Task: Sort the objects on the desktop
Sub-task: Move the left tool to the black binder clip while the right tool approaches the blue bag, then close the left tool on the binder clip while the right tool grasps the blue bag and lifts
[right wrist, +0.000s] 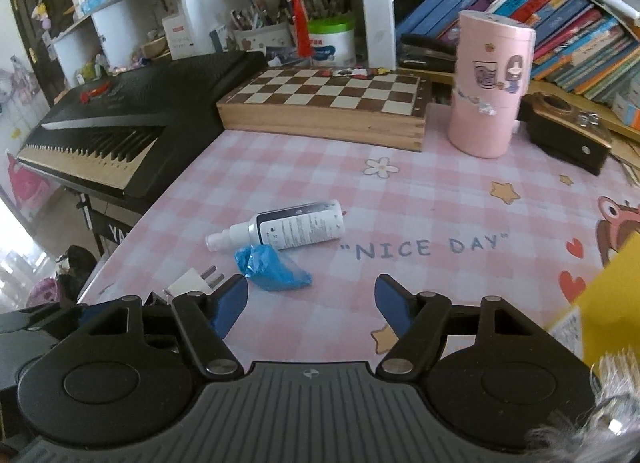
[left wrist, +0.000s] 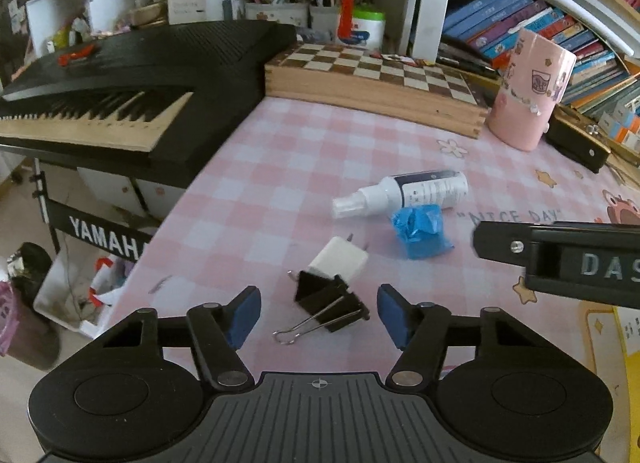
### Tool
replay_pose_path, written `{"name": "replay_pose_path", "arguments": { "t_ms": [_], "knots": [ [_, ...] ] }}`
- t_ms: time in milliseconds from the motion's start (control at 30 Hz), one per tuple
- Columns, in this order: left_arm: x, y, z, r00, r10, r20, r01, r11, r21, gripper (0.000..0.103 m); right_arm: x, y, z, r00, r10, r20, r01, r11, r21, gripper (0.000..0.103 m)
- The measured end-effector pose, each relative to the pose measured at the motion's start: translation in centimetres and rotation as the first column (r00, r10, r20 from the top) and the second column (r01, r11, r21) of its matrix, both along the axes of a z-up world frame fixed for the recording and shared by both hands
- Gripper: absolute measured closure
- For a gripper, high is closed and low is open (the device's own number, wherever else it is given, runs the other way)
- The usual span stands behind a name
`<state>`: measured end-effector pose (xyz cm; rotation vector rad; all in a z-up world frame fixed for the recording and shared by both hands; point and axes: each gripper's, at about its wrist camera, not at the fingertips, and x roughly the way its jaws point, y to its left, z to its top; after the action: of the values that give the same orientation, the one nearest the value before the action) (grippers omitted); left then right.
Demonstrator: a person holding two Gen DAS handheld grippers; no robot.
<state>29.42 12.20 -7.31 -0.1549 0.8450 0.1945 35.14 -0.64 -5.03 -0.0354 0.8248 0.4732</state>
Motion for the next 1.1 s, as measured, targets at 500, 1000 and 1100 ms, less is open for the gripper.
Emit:
{"name": "replay_pose_path", "arguments": {
  "t_ms": [500,1000,1100],
  "knots": [
    [-1.5,2.2,1.1,0.995,0.093,-0.042,-0.095,0.994,-0.052,0.079,3.9,3.9,-3.5,0.981,0.188,-0.043,-0.190,0.981,-0.043,0.048],
    [-3.6,3.3,4.4,0.990,0.135,0.051,-0.131,0.989,-0.070,0.079,2.2,3.2,-2.3,0.968,0.251,0.021,-0.250,0.967,-0.040,0.079],
    [-4.3,3.4,5.3,0.989,0.126,0.081,-0.119,0.989,-0.086,0.079,1.0,2.2,-1.0,0.977,0.212,0.031,-0.211,0.977,-0.023,0.079]
  ]
}}
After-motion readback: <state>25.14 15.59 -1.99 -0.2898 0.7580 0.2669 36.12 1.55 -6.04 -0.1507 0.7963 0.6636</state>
